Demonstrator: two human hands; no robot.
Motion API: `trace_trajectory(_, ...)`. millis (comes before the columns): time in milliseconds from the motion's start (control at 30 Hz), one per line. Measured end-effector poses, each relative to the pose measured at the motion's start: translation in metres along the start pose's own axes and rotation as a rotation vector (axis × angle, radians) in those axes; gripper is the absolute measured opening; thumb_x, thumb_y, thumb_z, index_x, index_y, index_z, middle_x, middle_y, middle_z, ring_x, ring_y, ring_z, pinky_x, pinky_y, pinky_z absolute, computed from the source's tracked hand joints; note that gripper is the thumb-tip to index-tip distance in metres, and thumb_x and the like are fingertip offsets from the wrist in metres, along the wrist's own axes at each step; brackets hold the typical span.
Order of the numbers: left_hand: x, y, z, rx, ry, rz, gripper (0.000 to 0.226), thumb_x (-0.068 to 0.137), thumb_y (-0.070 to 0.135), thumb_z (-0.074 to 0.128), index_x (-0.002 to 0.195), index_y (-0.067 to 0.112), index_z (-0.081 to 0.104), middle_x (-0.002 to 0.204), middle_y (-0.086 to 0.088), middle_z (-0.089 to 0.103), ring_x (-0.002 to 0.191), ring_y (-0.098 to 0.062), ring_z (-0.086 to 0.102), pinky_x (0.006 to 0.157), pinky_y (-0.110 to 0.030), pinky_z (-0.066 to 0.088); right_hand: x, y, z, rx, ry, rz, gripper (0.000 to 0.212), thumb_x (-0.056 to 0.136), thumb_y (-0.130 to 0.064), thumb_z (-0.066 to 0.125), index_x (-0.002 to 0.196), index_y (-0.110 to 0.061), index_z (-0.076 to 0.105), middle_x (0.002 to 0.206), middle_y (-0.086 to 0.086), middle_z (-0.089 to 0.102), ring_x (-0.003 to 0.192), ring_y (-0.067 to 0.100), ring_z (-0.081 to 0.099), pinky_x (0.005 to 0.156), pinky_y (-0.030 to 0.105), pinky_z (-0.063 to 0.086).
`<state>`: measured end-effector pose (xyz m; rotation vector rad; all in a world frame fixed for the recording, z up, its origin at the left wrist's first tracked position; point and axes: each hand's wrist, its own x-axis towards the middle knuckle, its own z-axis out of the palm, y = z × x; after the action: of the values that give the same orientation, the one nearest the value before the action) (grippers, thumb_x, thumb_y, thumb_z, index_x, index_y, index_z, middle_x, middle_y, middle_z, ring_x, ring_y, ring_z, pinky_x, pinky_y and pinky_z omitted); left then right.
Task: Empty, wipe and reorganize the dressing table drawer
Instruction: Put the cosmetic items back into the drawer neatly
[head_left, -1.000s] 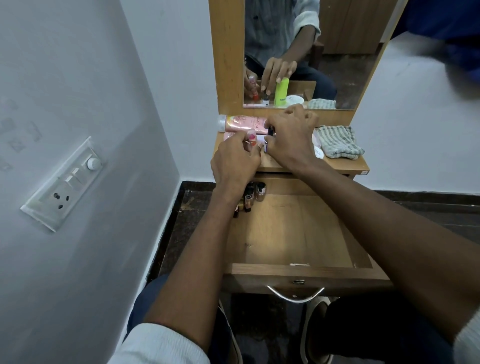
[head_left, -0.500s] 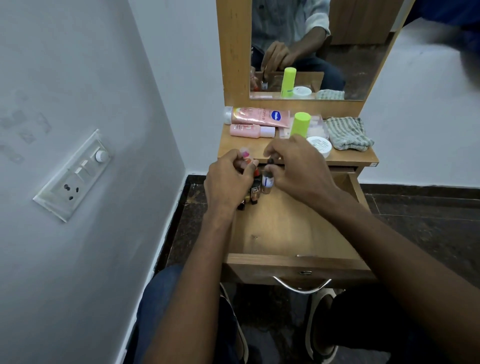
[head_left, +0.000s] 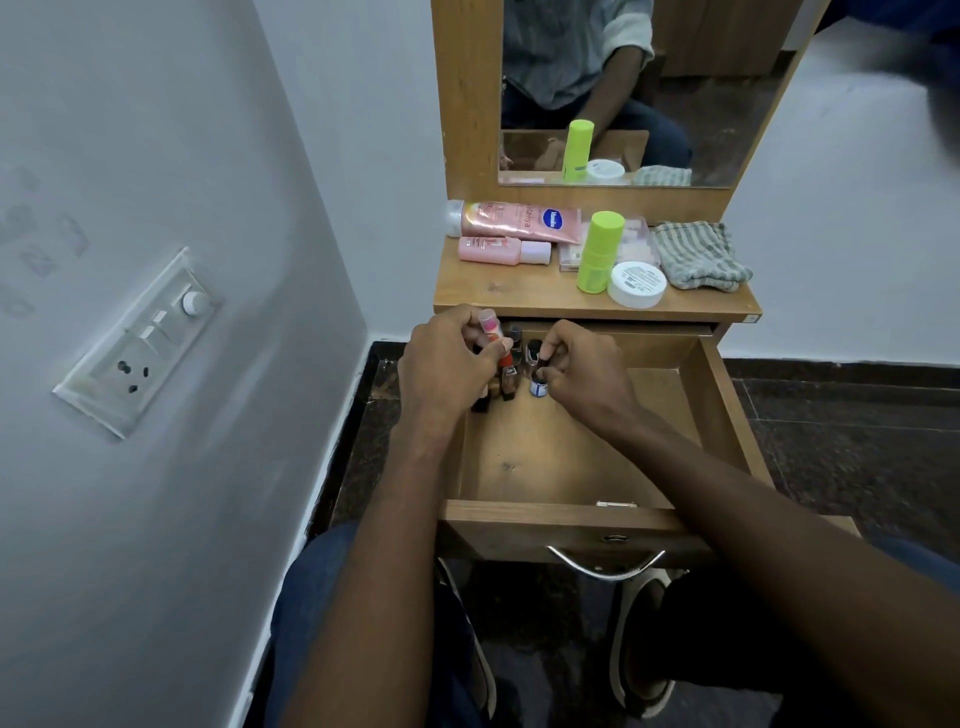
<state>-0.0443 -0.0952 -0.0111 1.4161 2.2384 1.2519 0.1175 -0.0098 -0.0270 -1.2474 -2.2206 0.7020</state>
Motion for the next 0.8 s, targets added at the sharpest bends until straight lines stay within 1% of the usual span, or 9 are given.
trace_trajectory(133,-0.002,0.003,0.004,0.024,-0.019,0.016,0.019,0.091,0.043,0.081,0.106,0.034,0.073,0.081,0.018,0.074,0.068,-0.007,0.073,0.076,-0.042,0.065,-0.004,0.003,0.006,0.0,0.02,0.054,0.035,0.073,-0.001,0.076,0.085,-0.026,0.055,0.076,-0.007,0.066,0.074,0.017,0.066,0.069,0.047,0.059)
trace_trajectory(267,-0.001,0.006,0.005,0.032,-0.046,0.023,0.02,0.093,0.041,0.08,0.109,0.03,0.075,0.086,0.016,0.075,0.069,-0.009,0.072,0.074,-0.044,0.066,-0.002,0.002,0.008,0.014,0.015,0.092,0.035,0.072,-0.002,0.077,0.083,-0.026,0.053,0.075,-0.007,0.066,0.073,0.016,0.066,0.067,0.047,0.059)
trace_trajectory(400,0.0,0.007,0.004,0.028,-0.054,0.013,0.016,0.092,0.039,0.081,0.106,0.032,0.075,0.086,0.017,0.075,0.069,-0.006,0.07,0.074,-0.042,0.066,0.002,-0.002,0.014,0.001,0.003,0.075,0.032,0.076,-0.003,0.079,0.084,-0.022,0.054,0.077,-0.005,0.065,0.074,0.018,0.064,0.066,0.043,0.058)
trace_trajectory(500,-0.001,0.005,0.003,0.005,-0.076,0.012,0.017,0.091,0.035,0.084,0.105,0.033,0.075,0.085,0.017,0.075,0.07,-0.006,0.071,0.075,-0.044,0.066,0.002,-0.002,0.014,-0.018,0.002,0.06,0.032,0.077,-0.004,0.08,0.084,-0.021,0.054,0.078,-0.003,0.066,0.075,0.02,0.065,0.066,0.041,0.057)
trace_trajectory(633,-0.001,0.004,0.004,0.013,-0.087,0.03,0.019,0.091,0.036,0.083,0.108,0.031,0.076,0.086,0.017,0.076,0.073,-0.006,0.071,0.076,-0.044,0.066,-0.003,0.001,0.006,-0.007,0.046,0.028,0.028,0.074,-0.007,0.078,0.082,-0.024,0.056,0.075,-0.007,0.067,0.072,0.015,0.065,0.065,0.041,0.058)
trace_trajectory(700,0.0,0.006,0.004,0.025,-0.088,0.05,0.019,0.092,0.038,0.082,0.109,0.032,0.078,0.088,0.017,0.077,0.076,-0.005,0.071,0.076,-0.041,0.065,-0.007,-0.002,-0.001,0.087,0.046,-0.031,0.025,0.075,-0.006,0.079,0.084,-0.022,0.061,0.076,-0.007,0.068,0.07,0.011,0.065,0.065,0.037,0.059)
trace_trajectory(800,0.0,0.007,0.007,0.041,-0.105,0.088,0.012,0.092,0.035,0.082,0.103,0.034,0.078,0.086,0.017,0.076,0.078,-0.002,0.07,0.077,-0.039,0.064,-0.014,-0.011,-0.01,0.26,-0.002,-0.117,0.025,0.076,-0.005,0.083,0.093,-0.014,0.067,0.082,-0.006,0.071,0.071,0.007,0.066,0.064,0.021,0.056)
